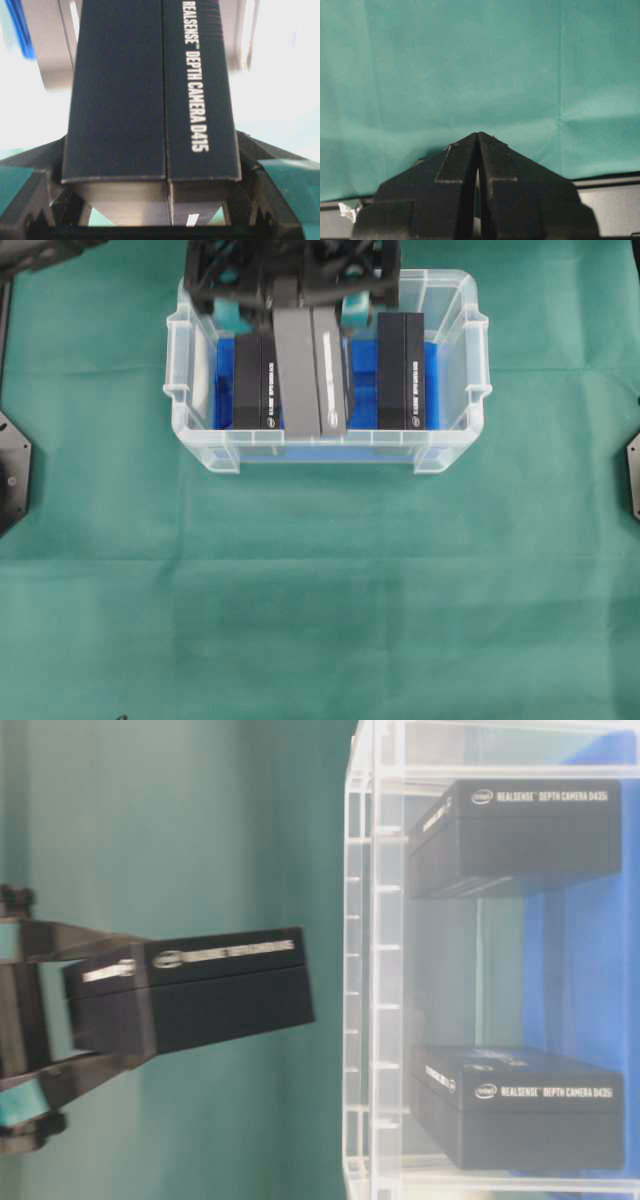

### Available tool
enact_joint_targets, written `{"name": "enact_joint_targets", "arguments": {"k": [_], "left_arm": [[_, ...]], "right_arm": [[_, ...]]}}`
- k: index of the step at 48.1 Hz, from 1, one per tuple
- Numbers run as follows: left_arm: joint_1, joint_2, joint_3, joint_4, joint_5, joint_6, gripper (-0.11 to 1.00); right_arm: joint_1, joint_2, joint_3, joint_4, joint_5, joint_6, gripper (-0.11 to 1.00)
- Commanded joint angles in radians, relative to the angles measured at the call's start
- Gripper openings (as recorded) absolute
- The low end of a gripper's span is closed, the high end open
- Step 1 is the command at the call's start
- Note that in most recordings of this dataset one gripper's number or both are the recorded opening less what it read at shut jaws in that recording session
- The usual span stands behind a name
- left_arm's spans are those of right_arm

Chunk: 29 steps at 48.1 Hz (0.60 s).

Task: Take the box out of the case with the left arm.
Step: 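Lift the gripped middle box straight up out of the case, then carry the box with the left gripper to the table in front of the case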

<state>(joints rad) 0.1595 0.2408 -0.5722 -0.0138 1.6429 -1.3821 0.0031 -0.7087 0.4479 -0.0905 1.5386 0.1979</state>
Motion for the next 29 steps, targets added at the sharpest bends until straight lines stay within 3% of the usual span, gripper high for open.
{"name": "enact_joint_targets", "arguments": {"k": [1, 29], "left_arm": [[-0.044, -0.049, -0.014, 0.005, 0.0, -0.026, 0.6], [-0.328, -0.043, 0.009, 0.017, -0.021, -0.342, 0.6]], "right_arm": [[0.002, 0.005, -0.012, 0.0, -0.008, 0.0, 0.0], [0.002, 0.005, -0.012, 0.0, -0.006, 0.0, 0.0]]}}
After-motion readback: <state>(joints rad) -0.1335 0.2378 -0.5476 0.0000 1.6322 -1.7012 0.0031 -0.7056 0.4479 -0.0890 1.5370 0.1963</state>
